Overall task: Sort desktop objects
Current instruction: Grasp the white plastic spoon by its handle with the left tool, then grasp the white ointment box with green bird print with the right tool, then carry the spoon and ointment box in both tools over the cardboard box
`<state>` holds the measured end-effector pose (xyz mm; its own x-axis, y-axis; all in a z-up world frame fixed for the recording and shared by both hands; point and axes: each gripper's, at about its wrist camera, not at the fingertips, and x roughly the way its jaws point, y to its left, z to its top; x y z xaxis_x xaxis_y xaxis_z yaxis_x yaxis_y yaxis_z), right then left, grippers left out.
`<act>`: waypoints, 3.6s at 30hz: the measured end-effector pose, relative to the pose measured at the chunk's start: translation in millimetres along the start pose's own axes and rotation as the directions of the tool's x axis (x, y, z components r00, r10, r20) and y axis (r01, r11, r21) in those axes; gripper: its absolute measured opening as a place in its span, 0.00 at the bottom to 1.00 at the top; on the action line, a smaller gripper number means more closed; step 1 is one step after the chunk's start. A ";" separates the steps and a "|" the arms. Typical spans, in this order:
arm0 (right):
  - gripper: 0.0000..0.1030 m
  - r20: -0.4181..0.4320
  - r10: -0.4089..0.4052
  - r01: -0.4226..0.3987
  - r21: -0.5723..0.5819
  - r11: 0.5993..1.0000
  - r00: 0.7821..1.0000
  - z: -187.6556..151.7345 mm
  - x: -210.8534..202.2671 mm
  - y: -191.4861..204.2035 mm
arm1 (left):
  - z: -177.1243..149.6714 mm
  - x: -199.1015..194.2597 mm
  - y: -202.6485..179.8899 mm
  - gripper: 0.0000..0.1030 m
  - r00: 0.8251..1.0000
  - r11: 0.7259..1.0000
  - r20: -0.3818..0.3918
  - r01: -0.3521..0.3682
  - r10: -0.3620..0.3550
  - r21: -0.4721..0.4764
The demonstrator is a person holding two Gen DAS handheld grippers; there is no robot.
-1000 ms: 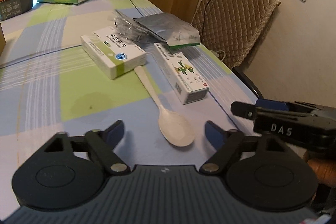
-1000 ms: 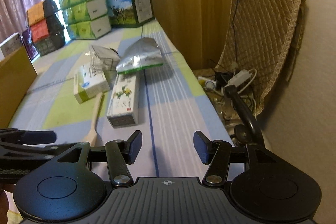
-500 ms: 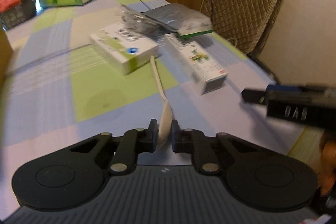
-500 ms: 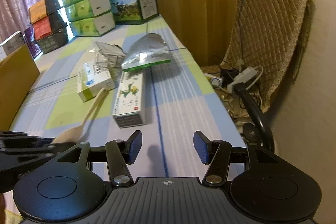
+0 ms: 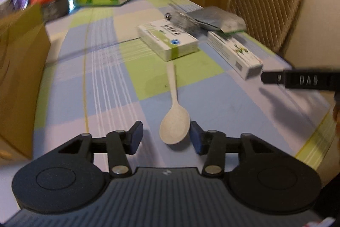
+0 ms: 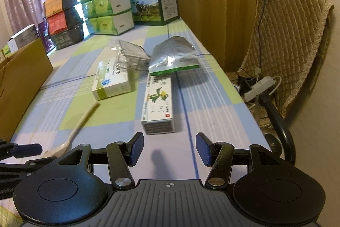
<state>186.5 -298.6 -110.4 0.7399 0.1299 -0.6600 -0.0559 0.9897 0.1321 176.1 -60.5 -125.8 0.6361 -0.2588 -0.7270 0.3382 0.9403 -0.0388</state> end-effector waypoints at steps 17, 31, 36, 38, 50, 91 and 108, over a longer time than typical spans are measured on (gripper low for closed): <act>0.51 0.021 -0.008 0.009 -0.048 0.999 1.000 6.2 10.7 10.0 | -0.5 6.6 1.6 0.38 0.998 0.995 0.017 0.054 -0.053 -0.081; 0.51 0.024 -0.007 0.008 -0.073 0.997 1.000 21.0 37.3 15.4 | -0.3 7.6 0.3 0.26 0.999 0.998 0.025 0.035 -0.034 -0.047; 0.51 0.018 -0.015 0.016 -0.099 0.995 1.000 25.8 50.9 19.6 | -1.1 7.4 1.1 0.26 0.999 0.999 0.029 0.028 -0.027 -0.042; 0.50 0.009 -0.020 0.021 -0.098 0.995 1.000 25.5 55.7 18.9 | -1.2 7.6 2.1 0.26 0.999 0.999 0.030 0.028 -0.027 -0.044; 0.35 -0.081 -0.010 -0.001 -0.130 0.992 0.997 0.9 16.3 28.7 | -5.4 -0.8 3.4 0.26 1.000 0.999 0.008 0.028 -0.028 -0.033; 0.35 -0.044 -0.007 0.000 -0.168 0.986 0.999 -4.8 32.4 47.2 | -7.9 -1.2 -1.1 0.26 0.999 0.998 0.029 0.020 -0.018 -0.054; 0.34 0.004 -0.001 0.001 -0.114 0.993 1.000 6.6 -14.1 55.2 | 8.5 -22.3 0.5 0.26 0.996 1.000 0.089 -0.006 0.007 -0.020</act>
<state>177.4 -246.3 -89.0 0.7427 0.1288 -0.6571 -0.1311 0.9903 0.0459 167.9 -56.2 -103.8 0.6975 -0.2703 -0.6636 0.3207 0.9460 -0.0483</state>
